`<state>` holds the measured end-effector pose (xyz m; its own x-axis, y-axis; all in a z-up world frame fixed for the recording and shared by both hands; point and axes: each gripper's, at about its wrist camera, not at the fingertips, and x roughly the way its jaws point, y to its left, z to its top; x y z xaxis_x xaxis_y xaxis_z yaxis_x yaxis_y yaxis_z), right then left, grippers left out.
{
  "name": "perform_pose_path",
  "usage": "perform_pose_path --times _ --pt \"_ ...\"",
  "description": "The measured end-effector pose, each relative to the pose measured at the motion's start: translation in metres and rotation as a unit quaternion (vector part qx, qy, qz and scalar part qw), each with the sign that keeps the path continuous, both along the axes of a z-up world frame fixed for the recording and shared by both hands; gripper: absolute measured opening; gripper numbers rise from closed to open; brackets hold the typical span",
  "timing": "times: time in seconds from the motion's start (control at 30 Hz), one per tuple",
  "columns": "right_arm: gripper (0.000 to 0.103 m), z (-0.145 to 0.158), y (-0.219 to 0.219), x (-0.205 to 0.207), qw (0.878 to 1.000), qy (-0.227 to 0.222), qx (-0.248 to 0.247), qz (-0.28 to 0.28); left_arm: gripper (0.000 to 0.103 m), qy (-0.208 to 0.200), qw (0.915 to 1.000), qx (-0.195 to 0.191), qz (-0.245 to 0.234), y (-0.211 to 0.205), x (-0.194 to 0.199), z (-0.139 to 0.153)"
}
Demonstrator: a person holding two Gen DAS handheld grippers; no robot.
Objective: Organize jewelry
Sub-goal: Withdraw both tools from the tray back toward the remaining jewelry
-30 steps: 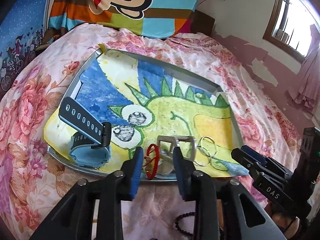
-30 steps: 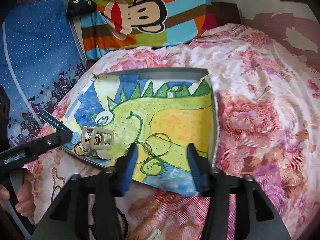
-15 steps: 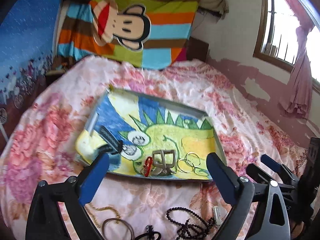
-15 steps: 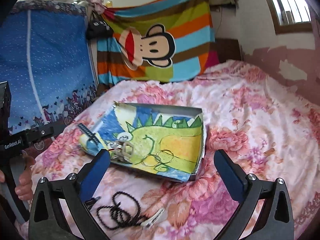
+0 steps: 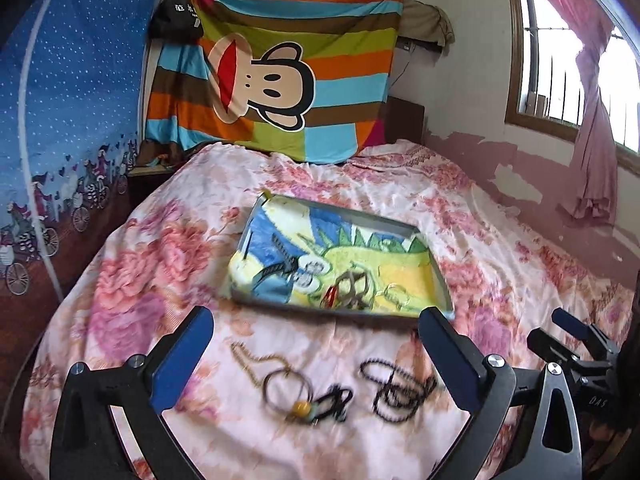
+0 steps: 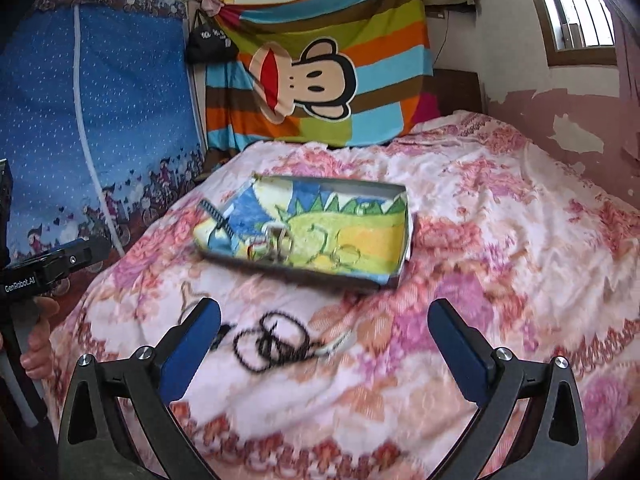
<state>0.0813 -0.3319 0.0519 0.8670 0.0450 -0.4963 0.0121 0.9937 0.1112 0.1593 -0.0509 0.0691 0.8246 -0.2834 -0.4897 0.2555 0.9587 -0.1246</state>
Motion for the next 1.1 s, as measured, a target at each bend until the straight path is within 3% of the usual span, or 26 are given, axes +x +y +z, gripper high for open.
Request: perform_pose_path --times 0.3,0.53,0.9,1.1 --pt "0.102 -0.022 0.013 -0.022 0.999 0.051 -0.010 0.015 0.103 0.028 0.9990 0.034 -0.002 0.015 -0.040 -0.022" --pt "0.102 -0.047 0.013 -0.022 0.995 0.098 -0.012 0.017 0.103 0.083 0.9952 0.053 -0.002 0.026 -0.049 -0.053" --pt "0.102 -0.069 0.024 -0.004 0.989 0.140 -0.022 0.039 0.103 0.147 0.9864 0.073 -0.003 0.030 -0.037 -0.089" --pt "0.102 -0.073 0.032 0.013 0.987 0.147 -0.027 0.053 0.103 0.178 0.9820 0.063 -0.004 0.035 -0.019 -0.101"
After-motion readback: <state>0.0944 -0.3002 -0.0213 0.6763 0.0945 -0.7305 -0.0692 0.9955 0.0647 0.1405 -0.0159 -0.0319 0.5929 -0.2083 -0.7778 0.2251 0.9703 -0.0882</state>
